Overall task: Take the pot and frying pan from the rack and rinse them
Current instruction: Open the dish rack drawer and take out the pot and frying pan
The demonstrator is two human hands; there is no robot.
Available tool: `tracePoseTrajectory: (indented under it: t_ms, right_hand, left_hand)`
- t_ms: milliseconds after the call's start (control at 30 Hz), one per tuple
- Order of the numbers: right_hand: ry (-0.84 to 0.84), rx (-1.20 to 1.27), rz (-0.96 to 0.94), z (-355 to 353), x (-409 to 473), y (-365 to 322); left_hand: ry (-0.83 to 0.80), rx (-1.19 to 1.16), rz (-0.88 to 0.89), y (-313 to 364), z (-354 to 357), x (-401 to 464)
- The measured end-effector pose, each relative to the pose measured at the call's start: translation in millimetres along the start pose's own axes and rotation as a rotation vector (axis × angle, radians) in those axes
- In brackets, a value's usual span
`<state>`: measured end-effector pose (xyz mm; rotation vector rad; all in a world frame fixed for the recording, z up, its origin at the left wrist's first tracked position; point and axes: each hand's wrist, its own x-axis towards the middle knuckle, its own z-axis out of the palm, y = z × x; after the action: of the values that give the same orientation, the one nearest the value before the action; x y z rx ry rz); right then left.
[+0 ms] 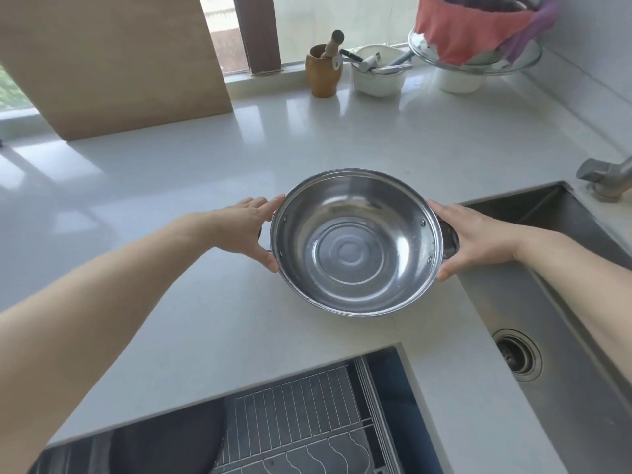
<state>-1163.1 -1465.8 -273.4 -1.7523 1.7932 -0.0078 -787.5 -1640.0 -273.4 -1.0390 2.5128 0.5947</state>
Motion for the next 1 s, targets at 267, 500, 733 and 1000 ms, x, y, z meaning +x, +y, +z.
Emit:
tracePoseTrajectory:
  t_ms: [267, 500, 733, 1000]
  right_hand:
    - [0.177, -0.123, 0.112, 2, -26, -13]
    - [0.454, 0.183, -0.253, 64, -114, -120]
    - [0.031, 0.268, -0.24, 246, -138, -200]
    - [0.143, 0.353, 0.085, 413, -151, -221]
  left_hand:
    - [0.139, -0.049, -0.038, 8, 9, -25]
    - [0.655, -0.166, 0.159, 20, 78, -164]
    - [0.433, -0.088, 0.047, -35, 231, -317]
    - [0.427, -0.177, -0.1, -69, 323, -386]
